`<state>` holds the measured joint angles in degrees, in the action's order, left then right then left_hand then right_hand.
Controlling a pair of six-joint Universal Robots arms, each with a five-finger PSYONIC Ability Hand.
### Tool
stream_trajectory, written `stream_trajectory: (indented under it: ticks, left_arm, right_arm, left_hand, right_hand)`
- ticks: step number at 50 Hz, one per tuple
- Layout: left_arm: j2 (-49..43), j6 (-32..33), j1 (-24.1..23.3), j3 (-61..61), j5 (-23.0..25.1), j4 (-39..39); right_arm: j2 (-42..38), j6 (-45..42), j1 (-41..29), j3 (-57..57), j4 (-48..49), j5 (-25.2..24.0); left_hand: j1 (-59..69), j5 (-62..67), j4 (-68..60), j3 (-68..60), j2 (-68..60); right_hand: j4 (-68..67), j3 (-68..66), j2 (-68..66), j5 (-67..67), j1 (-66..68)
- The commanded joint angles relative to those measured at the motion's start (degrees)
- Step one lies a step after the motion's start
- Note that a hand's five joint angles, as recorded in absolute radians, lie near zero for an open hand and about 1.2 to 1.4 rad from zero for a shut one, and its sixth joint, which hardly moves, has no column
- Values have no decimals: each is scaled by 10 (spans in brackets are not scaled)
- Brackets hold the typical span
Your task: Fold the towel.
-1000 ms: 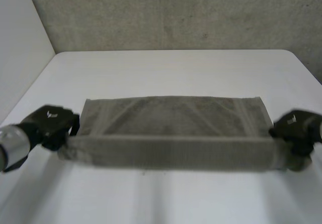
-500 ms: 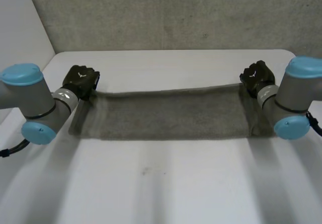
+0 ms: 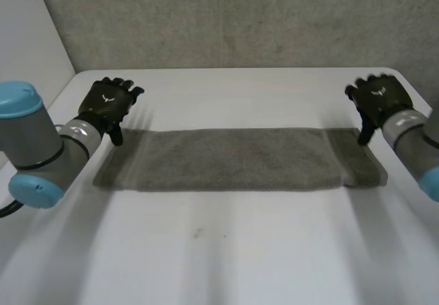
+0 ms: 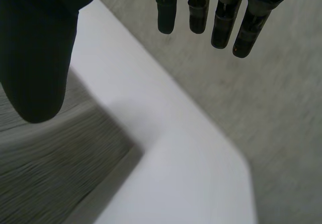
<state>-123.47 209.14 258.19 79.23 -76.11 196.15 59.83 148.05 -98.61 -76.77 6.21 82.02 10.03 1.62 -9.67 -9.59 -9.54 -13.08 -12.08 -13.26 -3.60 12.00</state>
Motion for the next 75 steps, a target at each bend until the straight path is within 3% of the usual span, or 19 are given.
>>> stream_trajectory:
  ticks: [1, 5, 7, 13, 15, 17, 28, 33, 37, 46, 49, 50, 53, 54, 56, 68, 70, 72, 75]
  left_arm:
    - [41, -2, -1, 57, 3, -2]
    - [43, -2, -1, 63, 3, -2]
    - [43, -1, -1, 65, 3, -2]
    - [42, -2, -1, 67, 3, -2]
    - [44, -2, -1, 72, 3, -3]
    - [46, -1, -1, 75, 3, -2]
    - [76, -2, -1, 96, 4, -3]
    - [112, -2, 0, 123, 7, -3]
    - [126, -4, 1, 135, 6, -3]
    - [149, -54, 1, 140, 5, -3]
    - [162, -91, 4, 144, 3, -4]
    - [162, -91, 4, 144, 3, -4]
    - [176, -108, 6, 155, 6, -4]
    - [176, -108, 6, 155, 6, -4]
    - [177, -108, 6, 159, 6, -4]
    - [170, -109, 6, 160, 6, -2]
    - [170, -109, 3, 160, 7, 1]
    - [169, -109, -1, 156, 7, 3]
    - [164, -112, -5, 149, 7, 3]
  right_arm:
    - [-2, 53, 47, -59, -87, -19]
    - [-24, 51, 61, -73, -78, -20]
    - [-40, 46, 68, -78, -55, -22]
    - [-67, 41, 72, -71, -22, -23]
    - [-76, 28, 81, -66, -16, -23]
    - [-77, 19, 90, -66, -18, -23]
    - [-29, -26, 162, -66, -21, -16]
    - [14, -89, 225, -59, -31, -13]
    - [27, -121, 227, -57, -33, -13]
    - [89, 3, 54, -30, -9, -20]
    - [91, 78, -70, -24, 35, -26]
    - [91, 79, -70, -24, 35, -26]
    - [39, 94, -196, -8, 75, -49]
    - [39, 94, -197, -8, 75, -49]
    - [-9, 96, -269, 20, 81, -63]
    - [-171, 107, -383, 95, 82, -67]
    - [-185, 106, -389, 102, 79, -64]
    - [-189, 106, -389, 112, 71, -57]
    - [-167, 107, -382, 115, 56, -27]
  left_hand:
    - [0, -16, -3, -4, -5]
    - [0, -16, -3, -4, -5]
    - [0, -16, -3, -4, -5]
    - [0, -16, -3, -4, -5]
    - [0, -16, -3, -4, -5]
    - [0, -16, -3, -4, -5]
    - [0, -16, -3, -4, -5]
    - [0, -16, -3, -4, -5]
    - [0, -16, -3, -4, -5]
    - [0, -16, -3, -4, -5]
    - [0, -16, -3, -4, -5]
    - [0, -16, -3, -4, -5]
    - [0, -16, -3, -4, -5]
    - [0, -16, -3, -4, -5]
    - [0, -16, -3, -4, -5]
    - [0, -16, -3, -4, -5]
    - [0, -16, -3, -4, -5]
    - [0, -16, -3, -4, -5]
    - [0, -16, -3, -4, -5]
  right_hand:
    - [-20, -30, -19, -15, 31]
    - [-78, -88, -76, -73, 89]
    - [-275, -285, -273, -270, 286]
    - [-407, -417, -406, -402, 418]
    - [-620, -630, -618, -615, 631]
    - [-669, -679, -667, -664, 680]
    - [-669, -679, -667, -664, 680]
    - [-669, -679, -667, -664, 680]
    - [-669, -679, -667, -664, 680]
    - [-669, -679, -667, -664, 680]
    - [-669, -679, -667, -664, 680]
    - [-669, -679, -667, -664, 680]
    - [-669, -679, -667, -664, 680]
    - [-669, -679, -667, -664, 680]
    - [-669, -679, -667, -664, 680]
    - [-669, -679, -667, -664, 680]
    - [-579, -589, -577, -574, 590]
    - [5, -5, 7, 10, 6]
    - [31, 21, 33, 36, -20]
